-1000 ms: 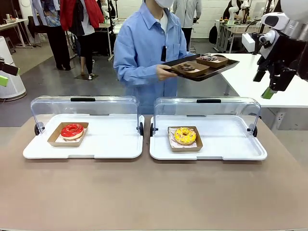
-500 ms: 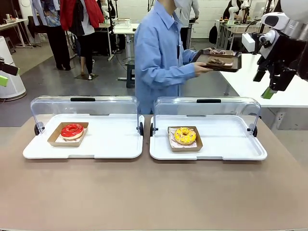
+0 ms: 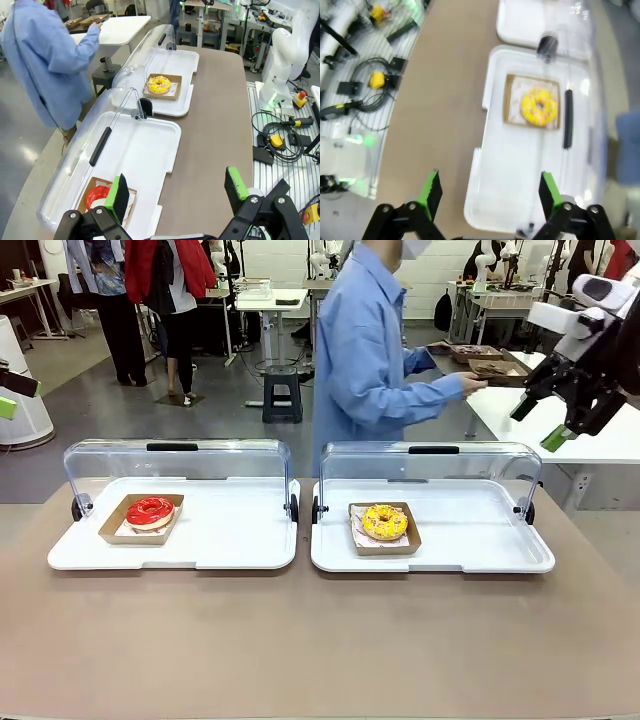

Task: Provide the desired donut to the person.
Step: Place the picked Paper togo box onto the Handle tray extended by the person.

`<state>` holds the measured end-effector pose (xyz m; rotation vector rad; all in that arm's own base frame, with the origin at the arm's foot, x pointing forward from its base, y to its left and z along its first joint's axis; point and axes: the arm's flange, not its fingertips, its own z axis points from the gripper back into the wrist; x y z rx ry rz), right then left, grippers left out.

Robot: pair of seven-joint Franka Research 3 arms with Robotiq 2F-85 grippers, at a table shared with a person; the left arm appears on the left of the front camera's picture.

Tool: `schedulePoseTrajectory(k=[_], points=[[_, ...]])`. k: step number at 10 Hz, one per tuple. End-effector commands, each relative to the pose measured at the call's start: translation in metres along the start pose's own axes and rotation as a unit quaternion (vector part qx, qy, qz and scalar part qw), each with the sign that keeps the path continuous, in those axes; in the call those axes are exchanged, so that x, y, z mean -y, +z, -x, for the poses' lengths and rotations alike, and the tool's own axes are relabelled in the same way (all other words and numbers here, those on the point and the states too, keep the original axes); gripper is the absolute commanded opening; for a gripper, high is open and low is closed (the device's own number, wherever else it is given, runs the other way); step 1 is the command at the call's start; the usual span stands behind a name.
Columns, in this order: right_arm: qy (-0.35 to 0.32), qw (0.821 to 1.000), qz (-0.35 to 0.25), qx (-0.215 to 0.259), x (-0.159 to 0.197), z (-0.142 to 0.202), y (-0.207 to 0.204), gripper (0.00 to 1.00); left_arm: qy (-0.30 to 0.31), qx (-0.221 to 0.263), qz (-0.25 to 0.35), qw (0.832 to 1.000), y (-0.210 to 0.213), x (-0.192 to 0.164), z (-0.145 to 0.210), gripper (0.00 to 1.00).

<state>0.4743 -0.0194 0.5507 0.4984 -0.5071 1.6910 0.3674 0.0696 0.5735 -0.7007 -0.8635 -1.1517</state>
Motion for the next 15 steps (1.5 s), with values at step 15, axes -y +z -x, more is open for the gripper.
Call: schedulePoseTrajectory(k=[15], points=[[-0.085, 0.968, 0.017, 0.233, -0.006, 0.125, 0.018, 1.00, -0.004, 0.008, 0.001, 1.000, 0.001, 0.000, 0.000, 1.00]])
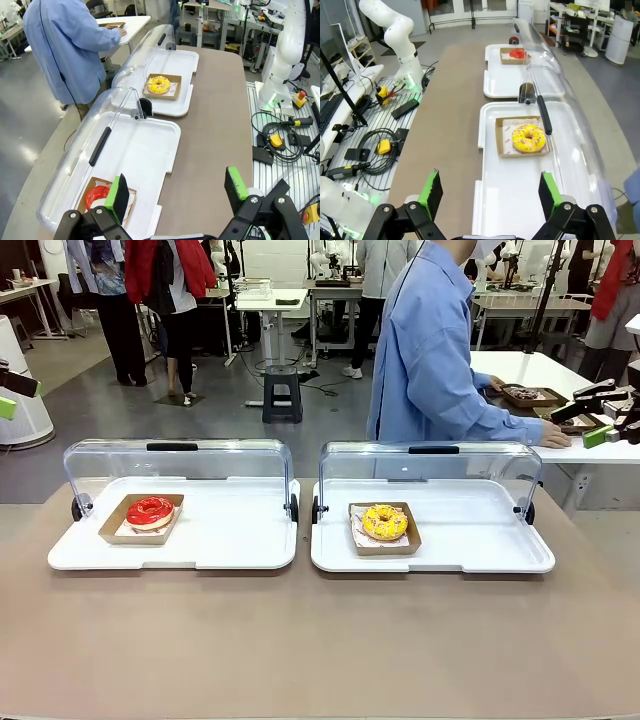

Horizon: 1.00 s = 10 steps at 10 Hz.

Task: Provide the desired donut to the person.
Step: Place the picked Paper togo box onto the Handle tray extended by the person.

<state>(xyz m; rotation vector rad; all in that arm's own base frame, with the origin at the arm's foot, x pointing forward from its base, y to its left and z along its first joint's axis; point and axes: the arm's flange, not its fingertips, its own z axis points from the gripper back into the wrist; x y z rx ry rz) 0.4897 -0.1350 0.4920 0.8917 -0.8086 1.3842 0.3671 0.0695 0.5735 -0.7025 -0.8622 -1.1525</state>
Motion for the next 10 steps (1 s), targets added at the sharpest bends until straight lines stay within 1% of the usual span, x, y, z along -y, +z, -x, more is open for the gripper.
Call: schedulePoseTrajectory(k=[1, 10], points=[[0.003, 1.000, -0.005, 0.000, 0.0009, -0.0021, -0.0041, 1.00, -0.004, 0.008, 0.000, 1.000, 0.0007, 0.0002, -0.0001, 1.00], [0.003, 1.000, -0.005, 0.000, 0.0009, -0.0021, -0.0041, 1.00, -0.004, 0.008, 0.000, 1.000, 0.0007, 0.0002, -0.0001, 1.00]])
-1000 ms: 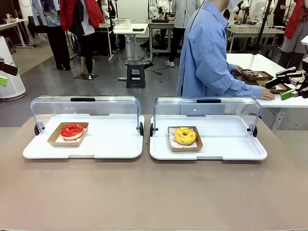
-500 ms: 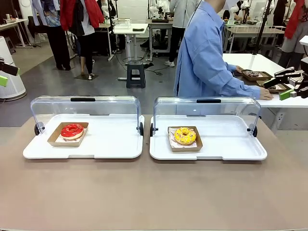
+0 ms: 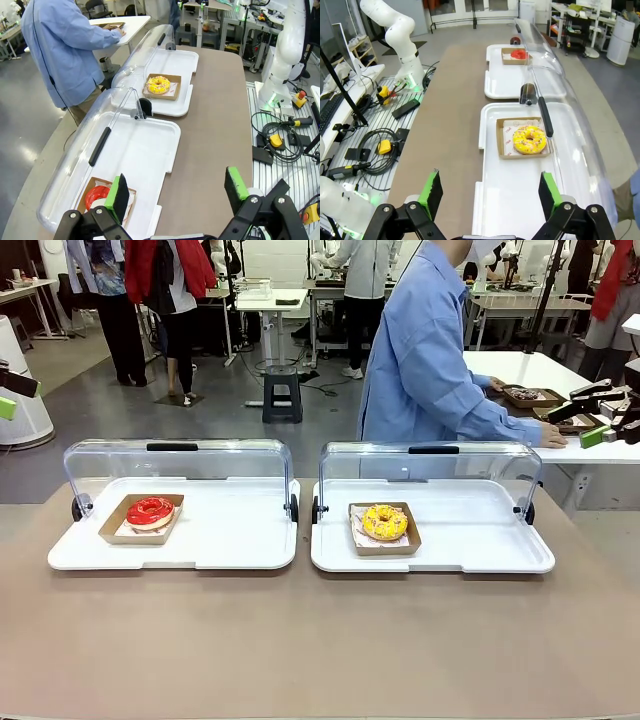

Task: Provide the desired donut to the person.
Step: Place the picked Paper togo box onto the Handle tray extended by the person.

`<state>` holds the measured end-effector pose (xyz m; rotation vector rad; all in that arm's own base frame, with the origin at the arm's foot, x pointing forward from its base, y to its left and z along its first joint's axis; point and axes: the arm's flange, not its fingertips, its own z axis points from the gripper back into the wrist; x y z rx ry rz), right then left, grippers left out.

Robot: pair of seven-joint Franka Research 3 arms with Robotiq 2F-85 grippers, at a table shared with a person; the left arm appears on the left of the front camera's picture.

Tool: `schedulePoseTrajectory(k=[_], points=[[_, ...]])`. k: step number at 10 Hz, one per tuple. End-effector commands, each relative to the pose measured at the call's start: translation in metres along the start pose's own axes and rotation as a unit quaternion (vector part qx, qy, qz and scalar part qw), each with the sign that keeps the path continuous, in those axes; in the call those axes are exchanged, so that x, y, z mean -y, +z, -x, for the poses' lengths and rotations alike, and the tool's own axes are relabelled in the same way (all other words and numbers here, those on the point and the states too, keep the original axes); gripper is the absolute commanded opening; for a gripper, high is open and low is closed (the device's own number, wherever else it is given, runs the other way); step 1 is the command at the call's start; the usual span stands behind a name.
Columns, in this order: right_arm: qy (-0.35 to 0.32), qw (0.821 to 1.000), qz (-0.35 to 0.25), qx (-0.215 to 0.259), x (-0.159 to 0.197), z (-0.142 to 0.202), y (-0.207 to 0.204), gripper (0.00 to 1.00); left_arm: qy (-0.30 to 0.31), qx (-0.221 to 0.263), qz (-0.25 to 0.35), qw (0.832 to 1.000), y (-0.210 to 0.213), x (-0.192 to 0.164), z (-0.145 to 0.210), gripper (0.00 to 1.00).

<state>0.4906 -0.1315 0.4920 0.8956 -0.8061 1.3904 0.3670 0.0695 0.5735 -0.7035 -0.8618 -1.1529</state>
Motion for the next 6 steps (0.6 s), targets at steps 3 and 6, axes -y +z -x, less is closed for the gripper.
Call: schedulePoseTrajectory(k=[3, 6], points=[[0.002, 1.000, -0.002, 0.001, -0.0001, -0.0005, -0.0011, 1.00, -0.004, 0.008, 0.000, 1.000, 0.0008, 0.0001, -0.0001, 1.00], [0.002, 1.000, -0.002, 0.001, -0.0001, -0.0005, -0.0011, 1.00, -0.004, 0.008, 0.000, 1.000, 0.0008, 0.0001, -0.0001, 1.00]])
